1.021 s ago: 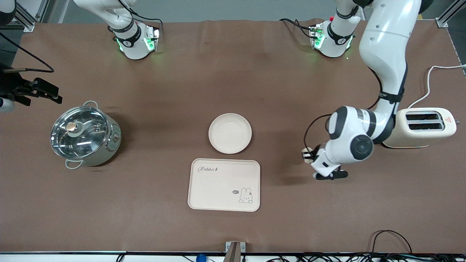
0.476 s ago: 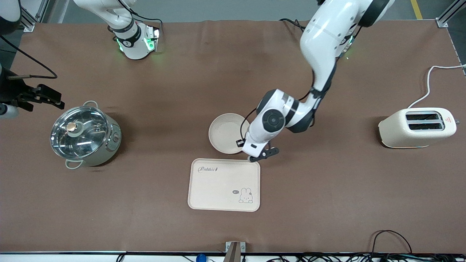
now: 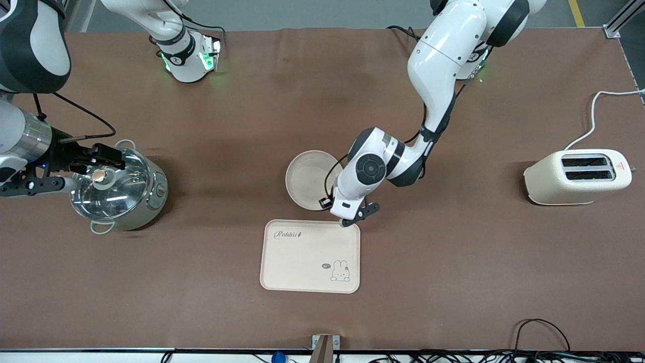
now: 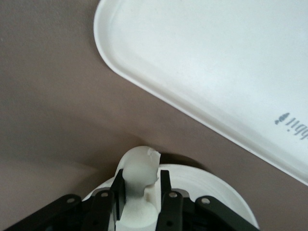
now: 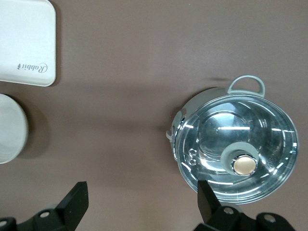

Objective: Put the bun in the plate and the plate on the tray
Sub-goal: 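Carry the bun with the left gripper and drop it onto the plate, then withdraw the left gripper while the right gripper reaches the plate rim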

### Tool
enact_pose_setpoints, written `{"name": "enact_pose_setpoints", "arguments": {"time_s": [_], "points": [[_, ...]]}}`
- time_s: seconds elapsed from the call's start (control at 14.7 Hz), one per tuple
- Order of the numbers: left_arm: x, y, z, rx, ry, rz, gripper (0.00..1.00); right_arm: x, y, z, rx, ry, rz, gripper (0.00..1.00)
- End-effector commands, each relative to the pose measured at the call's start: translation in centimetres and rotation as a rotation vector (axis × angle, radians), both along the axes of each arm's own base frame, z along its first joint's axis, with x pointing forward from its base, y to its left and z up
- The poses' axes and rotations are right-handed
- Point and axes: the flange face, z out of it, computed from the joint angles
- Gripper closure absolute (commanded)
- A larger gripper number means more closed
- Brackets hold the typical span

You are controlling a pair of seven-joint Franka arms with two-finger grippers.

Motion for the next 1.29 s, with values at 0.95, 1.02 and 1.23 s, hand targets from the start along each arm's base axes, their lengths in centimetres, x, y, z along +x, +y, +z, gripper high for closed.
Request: {"name": "enact_pose_setpoints", "arguments": {"time_s": [0.95, 1.02, 1.23], "points": [[5.4, 17.4, 24.2, 0.245, -0.109, -0.315, 0.0, 0.7, 4.0, -1.8, 0.089, 0.01, 0.021, 0.0], [6.4, 20.7, 25.6, 0.242, -0.123, -0.38, 0.0, 1.2, 5.3, -3.1, 0.117, 0.023, 0.027, 0.0], [7.9, 30.6, 30.3, 0.244, -0.16, -0.549, 0.0, 2.3, 9.5, -8.2, 0.141, 0.064, 0.062, 0.0]]}}
